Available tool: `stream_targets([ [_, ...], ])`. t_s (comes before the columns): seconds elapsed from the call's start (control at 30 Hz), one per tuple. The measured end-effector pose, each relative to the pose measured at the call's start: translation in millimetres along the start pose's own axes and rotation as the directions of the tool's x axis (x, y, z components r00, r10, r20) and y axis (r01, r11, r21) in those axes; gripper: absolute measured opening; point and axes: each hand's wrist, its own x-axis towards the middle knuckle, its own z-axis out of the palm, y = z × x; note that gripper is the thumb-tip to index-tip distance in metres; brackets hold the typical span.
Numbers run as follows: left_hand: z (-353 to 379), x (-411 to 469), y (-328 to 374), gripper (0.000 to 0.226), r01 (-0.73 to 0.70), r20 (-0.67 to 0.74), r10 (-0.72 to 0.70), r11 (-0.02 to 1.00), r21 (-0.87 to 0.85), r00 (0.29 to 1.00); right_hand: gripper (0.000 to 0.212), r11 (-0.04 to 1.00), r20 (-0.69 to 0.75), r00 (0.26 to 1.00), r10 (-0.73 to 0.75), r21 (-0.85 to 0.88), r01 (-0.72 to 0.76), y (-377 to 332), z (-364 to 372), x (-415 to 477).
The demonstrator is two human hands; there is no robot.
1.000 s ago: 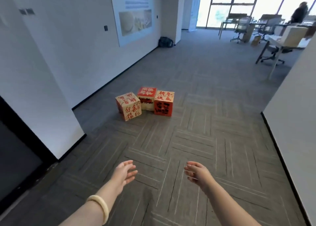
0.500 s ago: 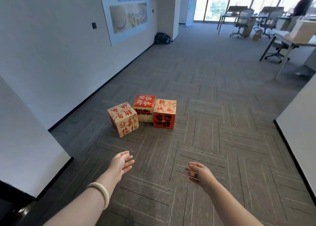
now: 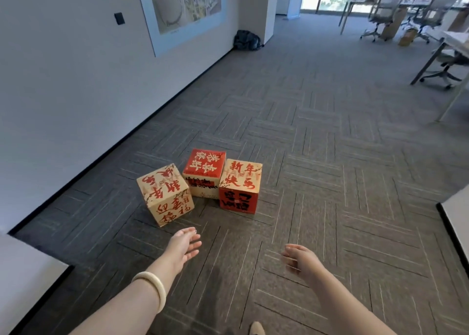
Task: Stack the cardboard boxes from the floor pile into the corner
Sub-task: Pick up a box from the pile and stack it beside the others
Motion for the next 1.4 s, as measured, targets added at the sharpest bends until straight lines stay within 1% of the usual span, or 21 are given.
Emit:
stream_targets([
  [0.2,48,85,68,0.020,0.026,-0.025,-0.025,0.999,0.027,0.999,0.006,0.996,0.020,0.998,0.065,-0.055,-0.063,-94,10,97],
  [0.3,61,136,89,0.022,0.066,-0.067,-0.067,0.998,-0.014,0.995,0.006,0.992,0.027,0.994,0.106,-0.069,-0.104,-121,20,139],
  [0.37,73,184,107,0.023,0.095,-0.076,-0.096,0.995,-0.011,0.992,0.007,0.990,-0.001,0.992,0.123,-0.072,-0.123,-139,28,179],
  [0.47,95,267,146,0.028,0.108,-0.050,-0.107,0.994,0.017,0.993,0.008,0.987,-0.039,0.987,0.154,-0.044,-0.156,-173,40,245],
  [0.57,118,352,187,0.032,0.154,-0.039,-0.151,0.985,0.079,0.988,0.009,0.977,-0.105,0.974,0.202,-0.043,-0.207,-207,56,306],
  [0.63,132,403,210,0.034,0.162,-0.011,-0.162,0.976,0.147,0.987,0.011,0.969,-0.121,0.965,0.233,-0.058,-0.241,-226,72,349],
  [0.7,144,446,228,0.036,0.175,-0.012,-0.176,0.958,0.227,0.984,0.014,0.956,-0.121,0.955,0.271,-0.078,-0.281,-245,94,387],
  [0.8,160,507,242,0.041,0.187,-0.001,-0.198,0.925,0.331,0.980,0.015,0.949,-0.057,0.958,0.282,-0.131,-0.287,-266,132,439],
  [0.93,179,581,231,0.039,0.252,-0.023,-0.267,0.871,0.421,0.963,0.023,0.931,-0.036,0.950,0.310,-0.192,-0.310,-268,155,513],
  [1.03,189,639,207,0.043,0.275,-0.053,-0.281,0.853,0.443,0.958,0.028,0.913,-0.083,0.940,0.331,-0.223,-0.342,-251,158,578],
  [1.23,197,743,139,0.052,0.349,-0.123,-0.334,0.788,0.508,0.934,0.047,0.843,-0.186,0.913,0.363,-0.352,-0.407,-187,154,689],
  [1.4,202,803,87,0.059,0.377,-0.184,-0.332,0.748,0.546,0.925,0.070,0.790,-0.286,0.893,0.347,-0.425,-0.443,-141,151,755],
])
